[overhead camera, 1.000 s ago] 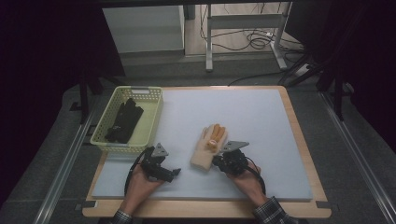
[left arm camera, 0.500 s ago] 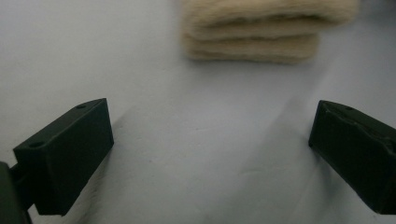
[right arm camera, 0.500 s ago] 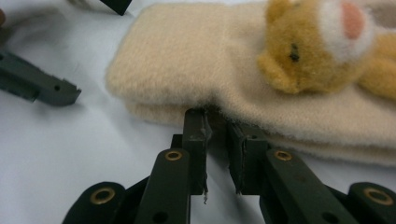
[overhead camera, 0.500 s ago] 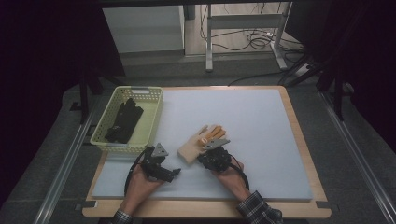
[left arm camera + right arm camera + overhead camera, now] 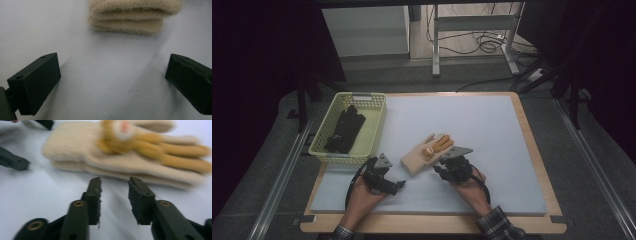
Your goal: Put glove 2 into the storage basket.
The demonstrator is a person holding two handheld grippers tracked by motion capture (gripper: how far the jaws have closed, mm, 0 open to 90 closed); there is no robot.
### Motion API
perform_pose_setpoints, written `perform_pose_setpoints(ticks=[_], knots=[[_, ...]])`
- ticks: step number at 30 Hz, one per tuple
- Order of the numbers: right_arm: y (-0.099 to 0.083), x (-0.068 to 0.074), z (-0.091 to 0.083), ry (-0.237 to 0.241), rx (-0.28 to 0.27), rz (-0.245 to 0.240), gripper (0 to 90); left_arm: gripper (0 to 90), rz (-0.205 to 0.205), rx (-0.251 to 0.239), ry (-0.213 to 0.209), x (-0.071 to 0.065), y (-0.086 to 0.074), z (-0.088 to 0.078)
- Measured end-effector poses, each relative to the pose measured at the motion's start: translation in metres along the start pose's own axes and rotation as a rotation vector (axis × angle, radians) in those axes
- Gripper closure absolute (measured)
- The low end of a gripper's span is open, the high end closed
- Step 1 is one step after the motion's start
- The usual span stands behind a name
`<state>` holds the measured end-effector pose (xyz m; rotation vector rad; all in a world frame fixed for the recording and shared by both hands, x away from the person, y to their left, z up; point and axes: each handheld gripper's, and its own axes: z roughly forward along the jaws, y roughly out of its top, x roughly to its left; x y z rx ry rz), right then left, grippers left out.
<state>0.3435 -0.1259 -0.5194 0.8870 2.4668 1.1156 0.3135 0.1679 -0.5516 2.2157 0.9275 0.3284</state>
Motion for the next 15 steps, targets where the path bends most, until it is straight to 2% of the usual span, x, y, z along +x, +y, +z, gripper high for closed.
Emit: perform_pose_setpoints(ticks=[4, 5, 8, 15], knots=[[-0.009, -0.02, -0.018, -0.047, -0.01, 0.029, 48.5, 0.0, -0.001, 0.0, 0.0, 0.0, 0.0, 0.0], [-0.009, -0.02, -0.018, -0.047, -0.01, 0.029, 48.5, 0.0, -0.001, 0.0, 0.0, 0.0, 0.0, 0.0], [-0.019, -0.037, -0.033, -0.09, -0.016, 0.055, 38.1, 0.0, -0.004, -0.002, -0.001, 0.0, 0.0, 0.0], [-0.039, -0.056, -0.041, -0.127, 0.018, 0.074, 23.9, 0.0, -0.005, 0.0, -0.002, 0.0, 0.0, 0.0]])
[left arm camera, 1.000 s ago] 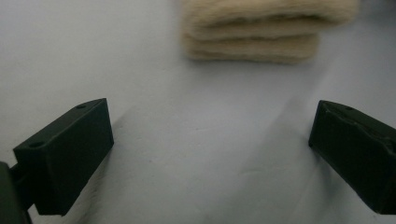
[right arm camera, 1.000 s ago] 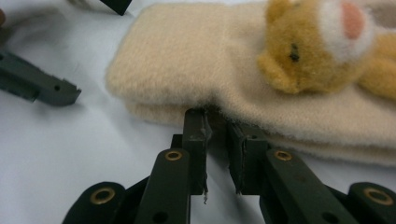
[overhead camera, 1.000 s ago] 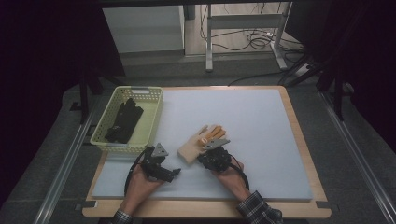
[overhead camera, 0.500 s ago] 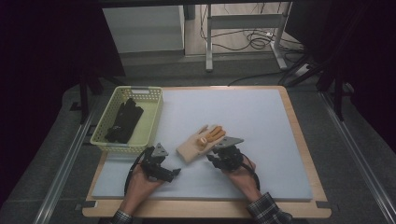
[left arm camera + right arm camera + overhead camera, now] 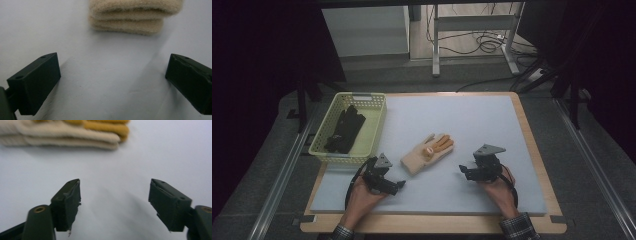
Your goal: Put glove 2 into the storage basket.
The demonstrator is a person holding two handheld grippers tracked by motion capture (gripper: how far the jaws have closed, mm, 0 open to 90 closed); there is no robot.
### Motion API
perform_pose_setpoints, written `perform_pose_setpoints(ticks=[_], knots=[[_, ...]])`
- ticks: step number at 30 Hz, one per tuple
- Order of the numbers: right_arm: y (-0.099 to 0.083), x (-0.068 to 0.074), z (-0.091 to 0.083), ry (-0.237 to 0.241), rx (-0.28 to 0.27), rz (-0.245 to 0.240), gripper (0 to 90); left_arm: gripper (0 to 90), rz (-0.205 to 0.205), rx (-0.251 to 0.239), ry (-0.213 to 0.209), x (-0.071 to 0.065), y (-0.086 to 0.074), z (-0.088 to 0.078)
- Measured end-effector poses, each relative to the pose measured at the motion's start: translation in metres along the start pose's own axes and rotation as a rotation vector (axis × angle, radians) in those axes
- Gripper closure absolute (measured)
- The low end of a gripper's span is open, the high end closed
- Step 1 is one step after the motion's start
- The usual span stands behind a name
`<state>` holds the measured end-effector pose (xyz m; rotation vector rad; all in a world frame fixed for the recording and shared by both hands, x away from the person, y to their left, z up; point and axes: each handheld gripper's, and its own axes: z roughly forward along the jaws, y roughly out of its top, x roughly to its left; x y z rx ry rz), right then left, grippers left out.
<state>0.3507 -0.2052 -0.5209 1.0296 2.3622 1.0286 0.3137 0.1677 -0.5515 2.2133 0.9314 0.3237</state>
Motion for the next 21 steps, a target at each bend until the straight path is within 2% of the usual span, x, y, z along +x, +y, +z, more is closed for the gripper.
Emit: perform_pose_setpoints(ticks=[2, 4, 6, 21], knots=[[-0.0055, -0.0019, 0.0013, -0.021, 0.01, 0.0, 22.2, 0.0, -0.001, 0.0, 0.0, 0.0, 0.0001, 0.0001], [-0.0098, -0.0026, 0.0058, -0.027, 0.043, -0.011, 19.1, 0.0, -0.001, 0.0, 0.0, -0.0001, 0.0001, 0.0001], [-0.011, -0.0046, 0.0061, -0.019, 0.031, 0.008, 18.8, 0.0, -0.002, 0.0, 0.0, -0.0001, 0.0, 0.0001], [-0.012, -0.0038, 0.0068, -0.03, 0.028, 0.008, 17.2, 0.1, -0.002, -0.002, -0.001, 0.0, 0.0, -0.0003]])
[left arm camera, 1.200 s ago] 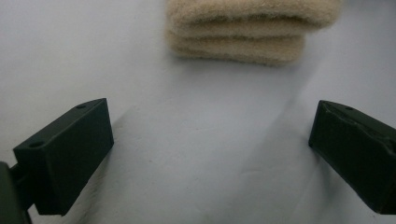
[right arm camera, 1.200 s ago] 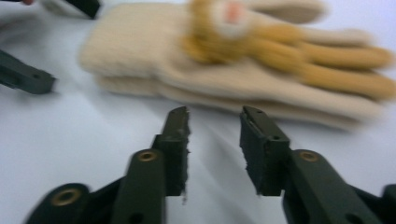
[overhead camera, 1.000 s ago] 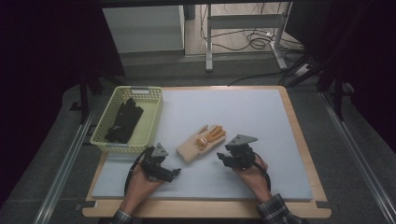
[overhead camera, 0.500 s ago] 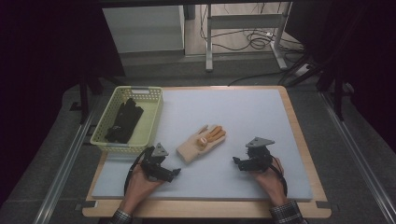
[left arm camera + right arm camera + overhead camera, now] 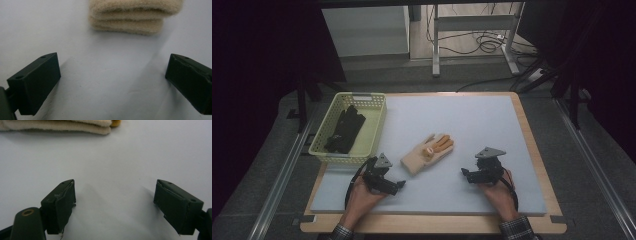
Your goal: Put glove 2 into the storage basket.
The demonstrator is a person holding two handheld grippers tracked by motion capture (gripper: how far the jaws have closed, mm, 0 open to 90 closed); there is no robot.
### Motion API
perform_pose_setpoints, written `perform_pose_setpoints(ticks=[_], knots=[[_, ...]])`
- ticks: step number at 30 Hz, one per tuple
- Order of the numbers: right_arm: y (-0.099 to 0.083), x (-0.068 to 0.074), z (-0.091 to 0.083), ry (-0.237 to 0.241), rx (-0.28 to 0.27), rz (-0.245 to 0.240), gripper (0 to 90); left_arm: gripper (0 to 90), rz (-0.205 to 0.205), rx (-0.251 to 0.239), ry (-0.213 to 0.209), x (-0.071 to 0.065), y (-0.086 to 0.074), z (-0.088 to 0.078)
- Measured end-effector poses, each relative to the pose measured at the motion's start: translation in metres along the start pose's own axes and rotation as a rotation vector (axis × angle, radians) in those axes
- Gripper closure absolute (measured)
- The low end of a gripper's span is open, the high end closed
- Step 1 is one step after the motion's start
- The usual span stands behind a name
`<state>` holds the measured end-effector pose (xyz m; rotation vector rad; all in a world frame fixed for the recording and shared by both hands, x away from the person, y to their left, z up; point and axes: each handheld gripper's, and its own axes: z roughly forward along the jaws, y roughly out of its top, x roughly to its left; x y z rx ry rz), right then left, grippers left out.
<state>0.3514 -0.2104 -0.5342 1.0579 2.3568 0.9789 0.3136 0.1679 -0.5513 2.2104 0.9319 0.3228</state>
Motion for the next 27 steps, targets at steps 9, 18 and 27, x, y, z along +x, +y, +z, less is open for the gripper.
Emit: perform_pose_setpoints(ticks=[9, 18, 27], knots=[[0.0, 0.0, 0.0, -0.003, -0.001, -0.001, 16.9, 0.3, -0.007, 0.007, -0.004, 0.0, 0.001, -0.001], [0.0, 0.001, 0.0, -0.01, -0.001, -0.002, 16.1, 0.0, 0.018, 0.024, -0.06, -0.003, 0.023, -0.004], [0.0, 0.001, 0.0, -0.01, -0.001, -0.002, 16.1, 0.0, 0.034, 0.035, -0.099, -0.002, 0.064, 0.001]])
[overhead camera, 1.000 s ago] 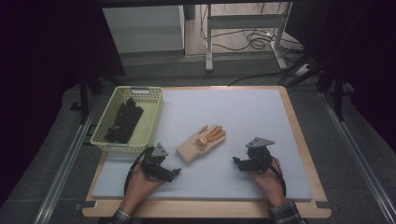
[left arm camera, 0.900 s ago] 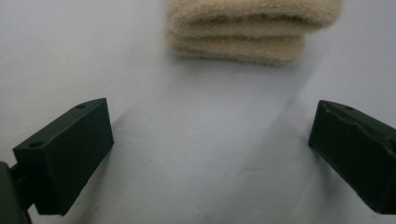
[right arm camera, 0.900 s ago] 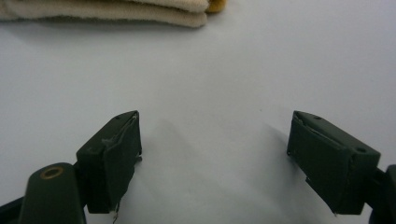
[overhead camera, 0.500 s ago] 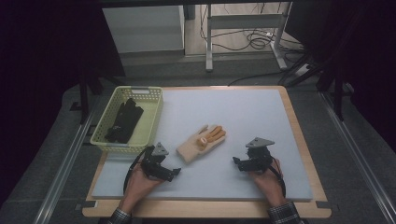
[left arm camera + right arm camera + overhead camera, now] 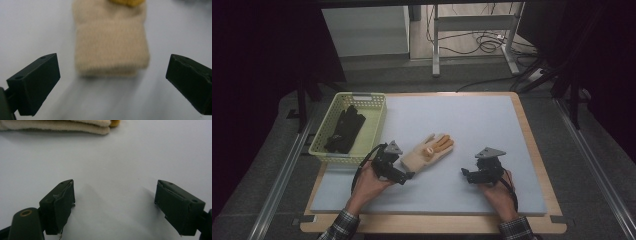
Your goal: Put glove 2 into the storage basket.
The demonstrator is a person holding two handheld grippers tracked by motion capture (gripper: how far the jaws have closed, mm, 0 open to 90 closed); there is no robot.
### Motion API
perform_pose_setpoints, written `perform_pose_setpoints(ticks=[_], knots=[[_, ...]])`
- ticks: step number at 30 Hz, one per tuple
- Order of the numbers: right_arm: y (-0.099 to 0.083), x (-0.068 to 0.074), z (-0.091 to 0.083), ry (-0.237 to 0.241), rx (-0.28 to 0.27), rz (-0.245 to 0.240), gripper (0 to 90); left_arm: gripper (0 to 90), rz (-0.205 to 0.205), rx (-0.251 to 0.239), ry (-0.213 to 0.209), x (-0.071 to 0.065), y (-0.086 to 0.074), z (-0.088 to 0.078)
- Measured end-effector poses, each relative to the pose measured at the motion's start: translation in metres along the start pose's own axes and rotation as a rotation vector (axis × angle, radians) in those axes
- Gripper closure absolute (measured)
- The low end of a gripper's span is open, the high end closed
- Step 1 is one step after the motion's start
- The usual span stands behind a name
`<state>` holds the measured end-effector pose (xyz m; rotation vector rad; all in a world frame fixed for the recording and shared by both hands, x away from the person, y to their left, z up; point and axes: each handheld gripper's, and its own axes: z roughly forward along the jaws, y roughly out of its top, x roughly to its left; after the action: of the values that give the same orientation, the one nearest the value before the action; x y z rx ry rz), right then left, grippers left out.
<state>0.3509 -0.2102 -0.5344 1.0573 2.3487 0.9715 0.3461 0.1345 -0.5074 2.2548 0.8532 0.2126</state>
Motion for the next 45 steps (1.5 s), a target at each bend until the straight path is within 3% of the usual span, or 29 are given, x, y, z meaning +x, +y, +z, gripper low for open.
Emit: perform_pose_setpoints(ticks=[12, 23, 24, 25, 28, 29, 31, 36, 41, 45], knots=[[0.0, 0.0, 0.0, -0.001, 0.0, -0.002, 16.1, 0.0, 0.052, 0.091, 0.012, 0.0, 0.051, 0.041], [0.0, 0.0, 0.0, -0.001, 0.0, -0.002, 16.1, 0.0, 0.075, 0.192, -0.01, 0.011, 0.062, 0.077], [0.0, 0.0, 0.0, -0.001, 0.0, -0.002, 16.1, 2.9, 0.075, 0.192, -0.01, 0.011, 0.062, 0.077], [0.0, 0.0, 0.0, -0.001, 0.0, -0.001, 16.1, 5.7, 0.102, 0.212, -0.004, 0.008, 0.061, 0.079], [0.0, 0.0, 0.0, -0.001, 0.0, -0.002, 16.1, 11.0, 0.1, 0.215, 0.001, 0.006, 0.063, 0.076], [0.0, 0.0, 0.0, -0.001, 0.0, -0.002, 16.1, 22.8, 0.098, 0.213, 0.001, 0.005, 0.063, 0.073], [0.0, 0.0, 0.0, -0.002, 0.0, -0.002, 16.1, 34.1, 0.082, 0.209, 0.009, 0.003, 0.063, 0.071], [0.0, 0.0, 0.0, -0.002, -0.001, -0.003, 16.1, 55.9, 0.068, 0.207, 0.005, 0.002, 0.064, 0.068], [0.0, 0.0, 0.0, -0.002, -0.001, -0.003, 16.1, 60.4, 0.049, 0.204, 0.003, 0.001, 0.066, 0.066], [0.0, 0.0, 0.0, -0.002, -0.001, -0.003, 16.1, 60.4, 0.028, 0.187, 0.024, 0.002, 0.07, 0.061]])
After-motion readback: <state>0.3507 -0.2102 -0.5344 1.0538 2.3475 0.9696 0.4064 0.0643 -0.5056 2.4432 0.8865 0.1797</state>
